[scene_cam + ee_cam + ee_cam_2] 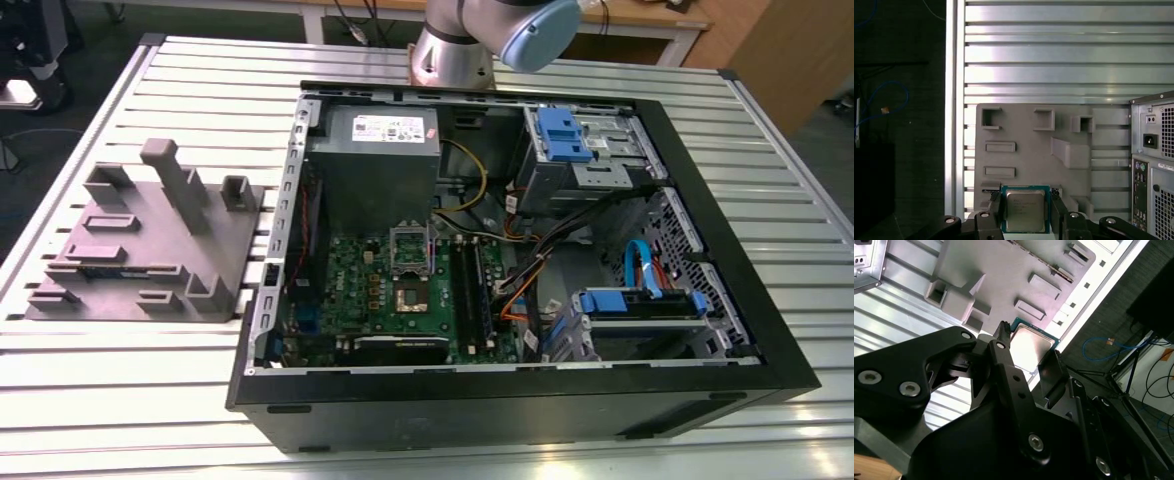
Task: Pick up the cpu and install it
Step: 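Pick up the cpu and move it towards the insertion slot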
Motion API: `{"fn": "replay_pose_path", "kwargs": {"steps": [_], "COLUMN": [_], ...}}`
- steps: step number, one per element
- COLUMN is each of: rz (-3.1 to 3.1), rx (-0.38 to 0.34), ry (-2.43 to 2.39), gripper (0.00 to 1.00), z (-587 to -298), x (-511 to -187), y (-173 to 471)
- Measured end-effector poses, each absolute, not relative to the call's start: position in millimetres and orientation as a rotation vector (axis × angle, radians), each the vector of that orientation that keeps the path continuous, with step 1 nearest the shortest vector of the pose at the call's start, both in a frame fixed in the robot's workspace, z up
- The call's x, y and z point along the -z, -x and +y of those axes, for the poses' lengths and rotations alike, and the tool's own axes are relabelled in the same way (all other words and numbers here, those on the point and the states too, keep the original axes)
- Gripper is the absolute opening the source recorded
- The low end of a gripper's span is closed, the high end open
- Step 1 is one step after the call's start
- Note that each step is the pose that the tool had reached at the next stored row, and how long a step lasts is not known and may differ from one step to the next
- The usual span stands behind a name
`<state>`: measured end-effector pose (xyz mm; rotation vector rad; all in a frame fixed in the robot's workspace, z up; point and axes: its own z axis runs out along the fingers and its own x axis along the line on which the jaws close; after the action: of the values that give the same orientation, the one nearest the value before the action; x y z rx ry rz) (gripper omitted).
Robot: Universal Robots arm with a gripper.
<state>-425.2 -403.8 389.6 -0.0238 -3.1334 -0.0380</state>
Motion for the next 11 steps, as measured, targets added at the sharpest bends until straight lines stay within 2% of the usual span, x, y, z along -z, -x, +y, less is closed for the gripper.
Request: {"fn": "replay_pose_path", "kwargs": {"steps": [11], "rz": [-3.133], "rx": [0.038], "ry": [0.024], "gripper": [0.47], "z": [-403.8], "x": [-391.9], "y": [423.9]}}
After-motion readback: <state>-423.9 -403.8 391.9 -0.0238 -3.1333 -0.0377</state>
